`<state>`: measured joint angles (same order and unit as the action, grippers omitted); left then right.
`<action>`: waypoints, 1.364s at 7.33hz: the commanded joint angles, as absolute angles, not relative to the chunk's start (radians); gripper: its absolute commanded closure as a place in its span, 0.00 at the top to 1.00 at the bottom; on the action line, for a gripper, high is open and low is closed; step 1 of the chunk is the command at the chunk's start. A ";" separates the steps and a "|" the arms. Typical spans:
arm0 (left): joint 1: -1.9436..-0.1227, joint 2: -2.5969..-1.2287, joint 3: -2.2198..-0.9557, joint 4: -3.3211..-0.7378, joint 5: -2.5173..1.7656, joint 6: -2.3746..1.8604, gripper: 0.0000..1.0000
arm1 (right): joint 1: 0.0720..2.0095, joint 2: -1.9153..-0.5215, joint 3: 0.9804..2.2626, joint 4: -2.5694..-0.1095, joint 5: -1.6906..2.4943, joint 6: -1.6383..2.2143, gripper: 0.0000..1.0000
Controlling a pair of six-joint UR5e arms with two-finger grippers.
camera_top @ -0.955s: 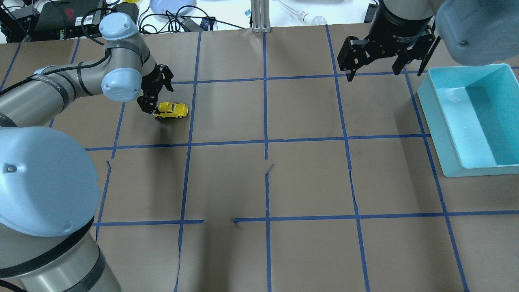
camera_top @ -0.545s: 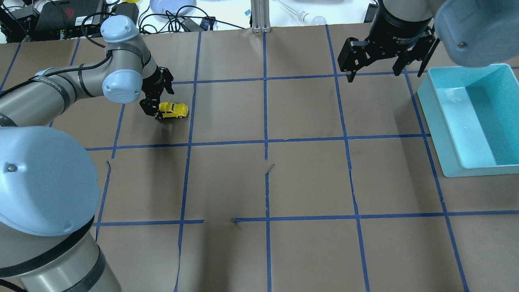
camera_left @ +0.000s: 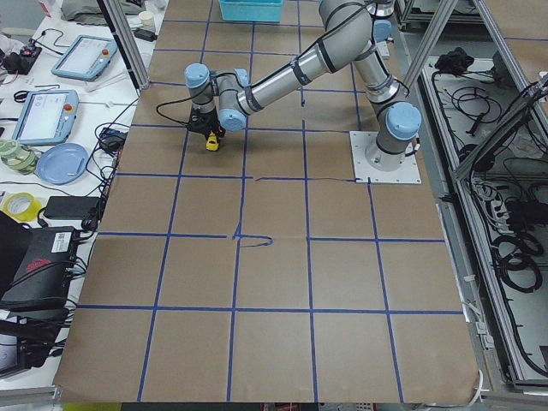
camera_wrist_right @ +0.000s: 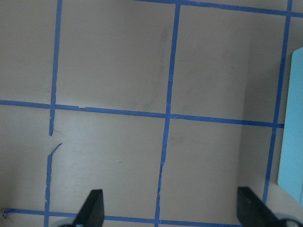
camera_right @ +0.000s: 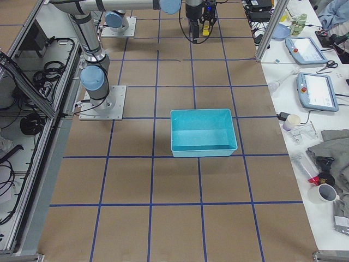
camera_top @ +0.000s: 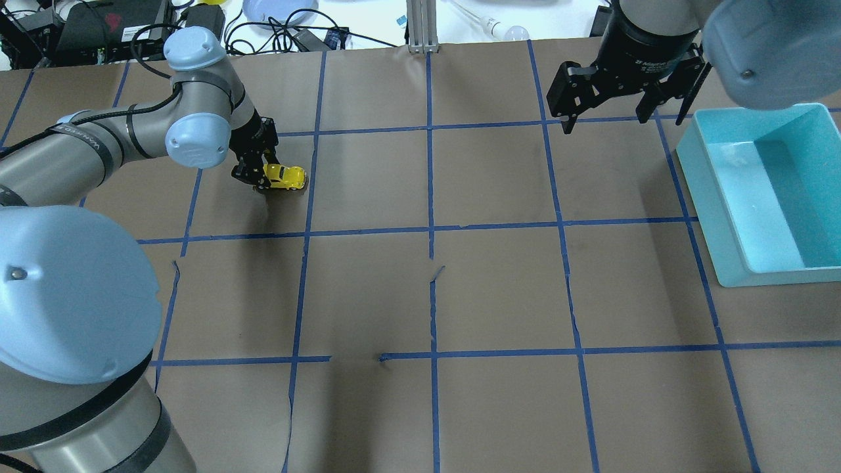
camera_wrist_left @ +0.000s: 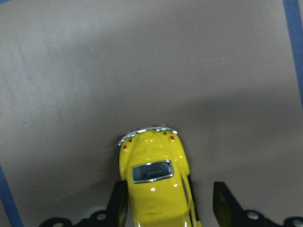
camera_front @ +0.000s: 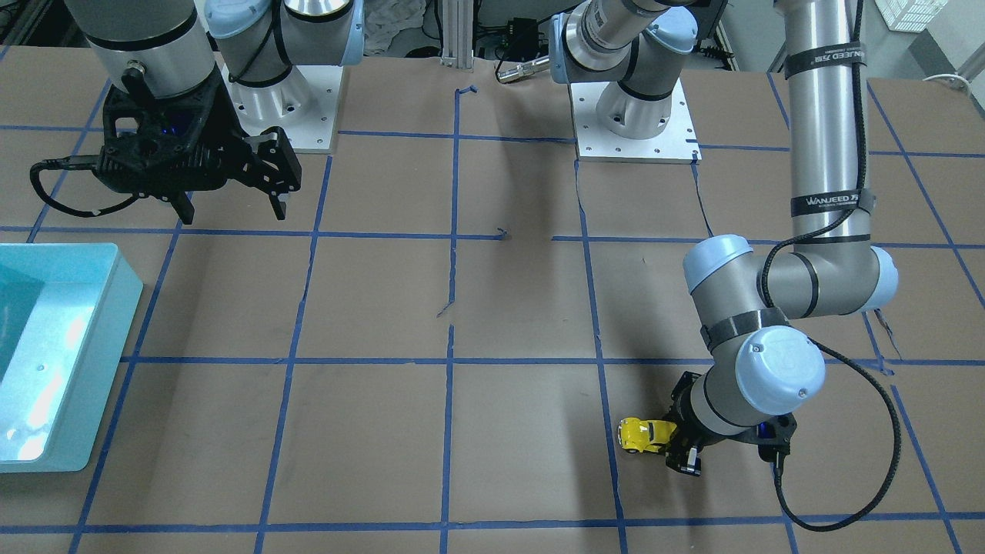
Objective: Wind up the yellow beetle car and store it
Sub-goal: 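Close the left gripper around the yellow car's body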
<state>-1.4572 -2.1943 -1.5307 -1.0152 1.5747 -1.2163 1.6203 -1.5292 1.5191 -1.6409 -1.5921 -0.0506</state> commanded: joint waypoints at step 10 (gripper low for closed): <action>-1.433 -2.197 -1.523 -1.141 1.559 -1.247 0.00 | 1.621 -1.529 1.522 -1.643 -1.592 0.032 1.00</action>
<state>-1.4393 -2.1944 -1.5209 -1.1416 1.5574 -1.2508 1.6215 -1.5302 1.5203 -1.6431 -1.5909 0.0311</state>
